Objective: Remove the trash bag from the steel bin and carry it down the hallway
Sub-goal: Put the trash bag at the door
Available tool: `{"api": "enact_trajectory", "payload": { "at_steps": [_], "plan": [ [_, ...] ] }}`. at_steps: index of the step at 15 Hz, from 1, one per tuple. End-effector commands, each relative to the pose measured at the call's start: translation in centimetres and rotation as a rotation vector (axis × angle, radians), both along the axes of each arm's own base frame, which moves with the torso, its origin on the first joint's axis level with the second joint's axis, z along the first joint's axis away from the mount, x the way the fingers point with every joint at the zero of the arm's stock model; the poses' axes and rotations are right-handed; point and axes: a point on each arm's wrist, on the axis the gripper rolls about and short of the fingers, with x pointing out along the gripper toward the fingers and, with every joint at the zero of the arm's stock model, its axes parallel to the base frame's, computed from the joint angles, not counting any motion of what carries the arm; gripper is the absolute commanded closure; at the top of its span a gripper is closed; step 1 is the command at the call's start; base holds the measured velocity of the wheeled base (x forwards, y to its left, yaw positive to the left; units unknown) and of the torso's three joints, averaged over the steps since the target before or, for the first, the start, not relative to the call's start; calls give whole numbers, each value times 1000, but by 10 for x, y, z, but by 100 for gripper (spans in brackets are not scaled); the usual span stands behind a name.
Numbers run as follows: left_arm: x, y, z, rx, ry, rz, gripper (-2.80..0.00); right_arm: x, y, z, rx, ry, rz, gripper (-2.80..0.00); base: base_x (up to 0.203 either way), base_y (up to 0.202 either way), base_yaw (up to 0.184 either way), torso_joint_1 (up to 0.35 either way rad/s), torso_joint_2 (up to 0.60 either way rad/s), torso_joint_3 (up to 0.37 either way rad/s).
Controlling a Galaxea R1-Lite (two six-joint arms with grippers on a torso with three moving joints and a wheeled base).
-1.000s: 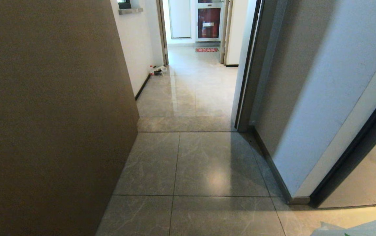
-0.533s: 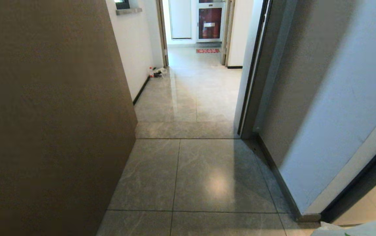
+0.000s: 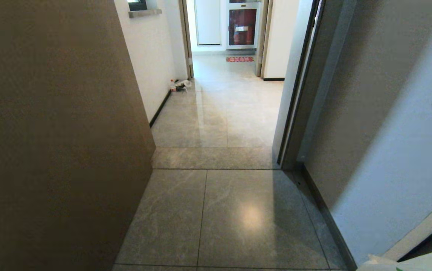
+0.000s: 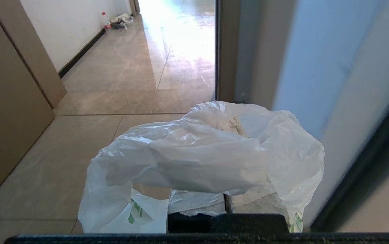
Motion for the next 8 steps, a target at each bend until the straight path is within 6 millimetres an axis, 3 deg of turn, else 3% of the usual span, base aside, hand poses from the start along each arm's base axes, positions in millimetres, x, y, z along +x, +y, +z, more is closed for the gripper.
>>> {"api": "enact_trajectory", "payload": {
  "at_steps": [1, 8],
  "plan": [
    [0, 0, 0, 0, 1, 0, 0, 3, 0, -11, 0, 40, 0, 0, 196, 0, 0, 2, 4, 2],
    [0, 0, 0, 1, 1, 0, 0, 3, 0, -11, 0, 40, 0, 0, 190, 0, 0, 2, 3, 2]
  ]
}}
